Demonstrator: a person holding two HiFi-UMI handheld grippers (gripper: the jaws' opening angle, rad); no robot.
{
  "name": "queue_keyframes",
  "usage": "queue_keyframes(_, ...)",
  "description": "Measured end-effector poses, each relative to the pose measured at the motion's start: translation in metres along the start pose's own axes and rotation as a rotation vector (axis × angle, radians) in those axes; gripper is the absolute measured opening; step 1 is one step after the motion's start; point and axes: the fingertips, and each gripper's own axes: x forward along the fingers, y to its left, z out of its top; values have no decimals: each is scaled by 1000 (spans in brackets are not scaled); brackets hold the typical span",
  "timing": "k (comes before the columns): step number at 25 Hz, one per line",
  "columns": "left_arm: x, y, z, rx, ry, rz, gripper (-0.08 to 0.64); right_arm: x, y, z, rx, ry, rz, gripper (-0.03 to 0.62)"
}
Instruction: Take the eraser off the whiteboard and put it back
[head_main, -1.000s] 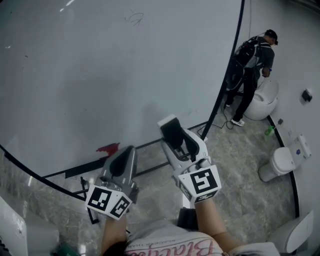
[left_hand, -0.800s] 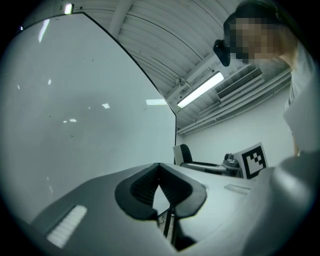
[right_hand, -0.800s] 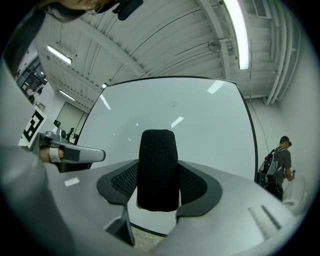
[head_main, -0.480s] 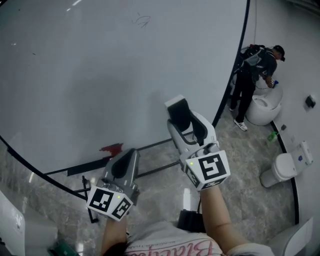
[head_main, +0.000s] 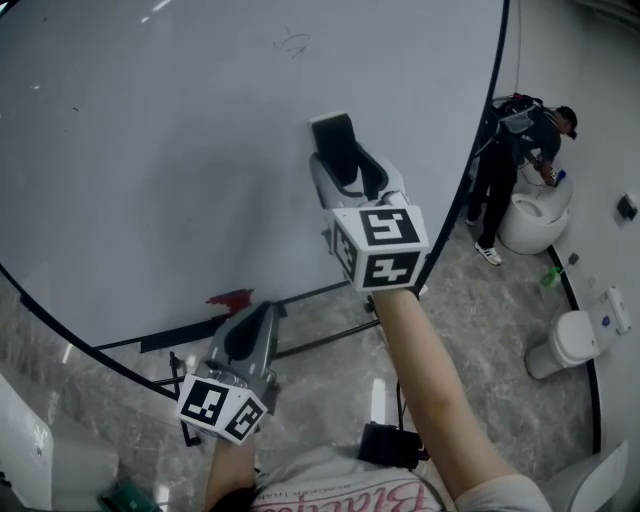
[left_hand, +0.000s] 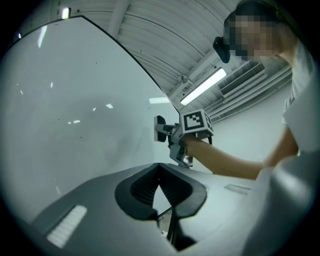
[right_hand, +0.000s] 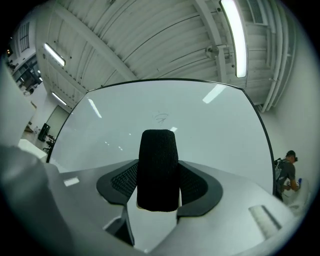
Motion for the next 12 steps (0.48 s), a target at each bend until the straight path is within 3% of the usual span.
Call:
queue_keyframes(6, 0, 6, -2, -4, 5, 8, -2, 43, -2, 2, -9, 1, -75, 239)
queue_keyframes(12, 2, 11, -2, -9, 6, 12, -2, 61, 2, -5, -8, 26, -68, 241)
